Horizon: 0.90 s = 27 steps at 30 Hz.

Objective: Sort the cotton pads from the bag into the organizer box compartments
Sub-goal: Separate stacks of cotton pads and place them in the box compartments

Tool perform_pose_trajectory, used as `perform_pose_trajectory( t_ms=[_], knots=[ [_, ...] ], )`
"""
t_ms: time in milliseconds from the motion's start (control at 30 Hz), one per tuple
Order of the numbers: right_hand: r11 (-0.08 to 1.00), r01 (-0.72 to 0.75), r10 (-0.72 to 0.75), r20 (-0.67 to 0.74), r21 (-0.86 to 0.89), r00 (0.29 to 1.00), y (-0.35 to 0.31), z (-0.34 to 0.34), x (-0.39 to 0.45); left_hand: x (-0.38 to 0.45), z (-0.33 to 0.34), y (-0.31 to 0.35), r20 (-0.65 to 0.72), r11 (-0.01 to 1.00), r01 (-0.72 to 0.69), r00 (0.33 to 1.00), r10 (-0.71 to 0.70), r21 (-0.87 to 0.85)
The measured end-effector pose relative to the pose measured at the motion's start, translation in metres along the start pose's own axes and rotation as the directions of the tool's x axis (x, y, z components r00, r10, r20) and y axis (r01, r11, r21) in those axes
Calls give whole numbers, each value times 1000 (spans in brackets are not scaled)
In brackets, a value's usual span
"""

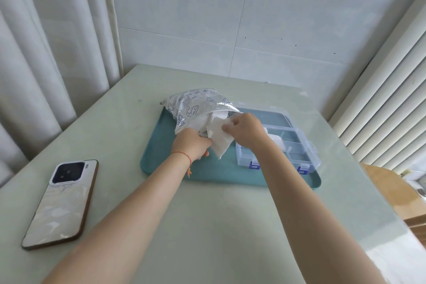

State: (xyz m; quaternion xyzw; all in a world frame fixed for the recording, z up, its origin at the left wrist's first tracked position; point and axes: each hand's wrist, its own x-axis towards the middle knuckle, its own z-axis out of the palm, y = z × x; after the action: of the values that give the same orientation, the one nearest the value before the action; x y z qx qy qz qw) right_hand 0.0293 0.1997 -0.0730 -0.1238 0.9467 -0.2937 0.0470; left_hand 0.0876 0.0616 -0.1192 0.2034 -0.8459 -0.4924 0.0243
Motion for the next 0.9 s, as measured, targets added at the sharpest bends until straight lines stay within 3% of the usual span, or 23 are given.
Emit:
perform_pose_trajectory(
  t_ms=[367, 567, 667, 767, 833, 900],
  knots=[
    [991, 34, -22, -97, 130, 995, 2, 7, -6, 2, -5, 4, 118, 984, 79, 991, -60, -162],
    [939, 16, 20, -100, 342, 995, 9, -5, -6, -7, -5, 7, 122, 930, 54, 993, -10, -363],
    [882, -6, 50, -80, 471, 996, 16, -15, -8, -12, -5, 12, 135, 836, 52, 990, 27, -547],
    [752, -47, 118, -63, 658, 991, 26, -27, -10, -15, -7, 20, 101, 736, 14, 992, 74, -677],
    [555, -69, 145, -15, 829, 989, 29, -36, -12, -16, -7, 26, 78, 724, -15, 992, 95, -690],
    [341, -96, 70, 77, 935, 995, 29, -43, -14, -16, -6, 32, 59, 723, -40, 992, 111, -689]
  ],
)
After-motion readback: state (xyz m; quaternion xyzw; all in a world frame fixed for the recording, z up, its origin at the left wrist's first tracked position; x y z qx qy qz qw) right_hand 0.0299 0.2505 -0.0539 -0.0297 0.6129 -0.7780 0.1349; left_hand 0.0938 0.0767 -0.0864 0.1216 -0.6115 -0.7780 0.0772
